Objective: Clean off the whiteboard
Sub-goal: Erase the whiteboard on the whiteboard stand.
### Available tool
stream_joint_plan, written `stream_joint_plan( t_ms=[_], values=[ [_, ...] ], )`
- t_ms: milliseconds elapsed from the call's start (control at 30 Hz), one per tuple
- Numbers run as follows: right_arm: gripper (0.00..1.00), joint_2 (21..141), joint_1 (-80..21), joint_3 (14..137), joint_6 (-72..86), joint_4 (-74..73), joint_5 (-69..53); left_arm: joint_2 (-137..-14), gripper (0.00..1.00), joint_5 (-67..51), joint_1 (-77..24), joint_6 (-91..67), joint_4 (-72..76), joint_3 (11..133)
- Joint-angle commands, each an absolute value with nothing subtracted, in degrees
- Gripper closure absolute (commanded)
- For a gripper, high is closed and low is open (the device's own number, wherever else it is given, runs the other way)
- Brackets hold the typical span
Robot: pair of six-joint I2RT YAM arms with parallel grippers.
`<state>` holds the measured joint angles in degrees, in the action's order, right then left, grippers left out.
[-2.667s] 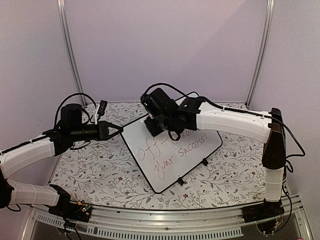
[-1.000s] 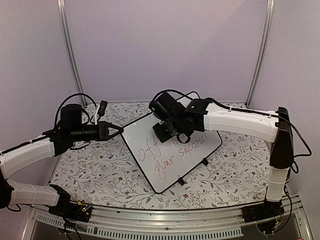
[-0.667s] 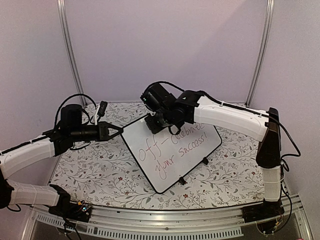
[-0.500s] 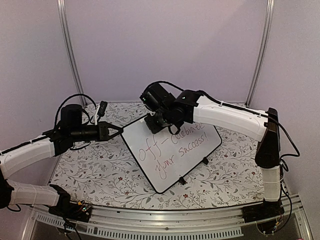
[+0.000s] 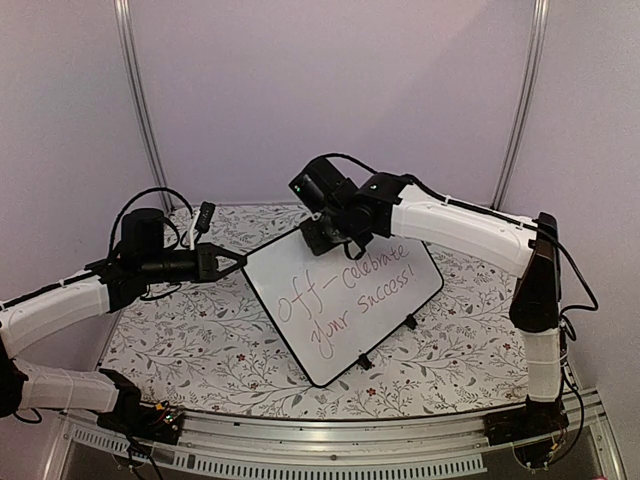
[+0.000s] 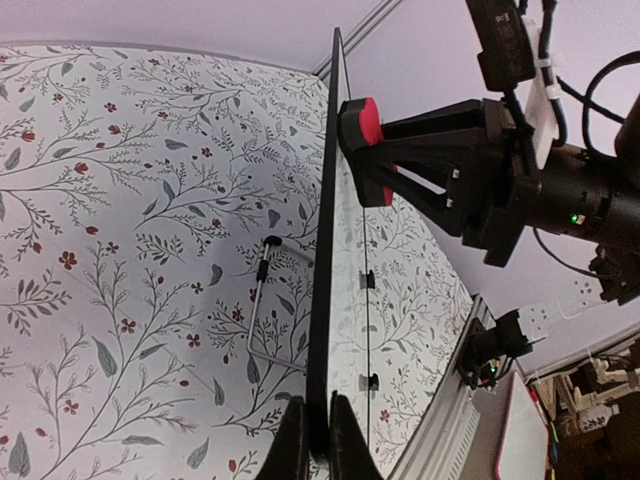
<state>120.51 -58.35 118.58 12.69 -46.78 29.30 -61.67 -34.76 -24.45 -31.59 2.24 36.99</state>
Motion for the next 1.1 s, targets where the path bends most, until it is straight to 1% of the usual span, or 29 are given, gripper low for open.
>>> stream_joint_plan(
  t_ms=[0,100,133,200,300,433,567,600,667,800,933,1067],
  values=[
    [0.92,123.3,-56.4,117.7,14.2,-48.2,33.4,-60.7,1.0,-40.1,-25.4,-28.7,5.5,36.9],
    [0.92,121.2,-56.3,115.4,14.5,-46.9,32.8,-60.6,1.0,-39.8,-25.5,-28.6,5.4,37.0],
    [0.92,120.4,-56.3,114.4,14.4,-46.0,32.1,-60.6,0.96,-39.8,-25.5,-28.6,5.3,37.0],
    [0.92,117.5,-56.3,111.6,13.6,-43.5,29.7,-60.6,0.87,-39.5,-25.4,-28.4,5.1,37.1],
    [0.92,111.7,-56.3,105.5,12.5,-40.1,26.0,-60.0,0.76,-38.6,-25.2,-27.8,4.5,37.4],
    [0.92,104.6,-56.3,99.9,12.3,-39.0,25.9,-59.0,0.6,-35.4,-24.8,-25.5,2.3,38.9],
    [0.91,97.9,-56.3,95.1,12.4,-38.3,27.5,-58.7,0.4,-33.5,-24.6,-24.8,0.5,42.0],
    [0.91,96.8,-56.3,93.9,12.3,-37.7,27.3,-59.0,0.35,-32.7,-24.6,-24.8,0.2,43.5],
    [0.91,94.2,-56.3,91.2,11.6,-36.1,26.5,-60.6,0.3,-30.7,-24.8,-24.4,-3.3,47.6],
    [0.91,91.2,-56.3,87.5,11.1,-34.5,25.6,-67.7,0.27,-28.2,-26.7,-22.6,-8.8,58.8],
    [0.91,89.6,-56.3,83.8,11.3,-32.4,23.9,-78.4,0.26,-25.8,-29.9,-20.2,-14.0,71.9],
    [0.91,87.6,-56.3,80.5,11.7,-29.4,21.7,-86.7,0.28,-25.1,-31.7,-17.8,-16.2,79.5]
  ],
)
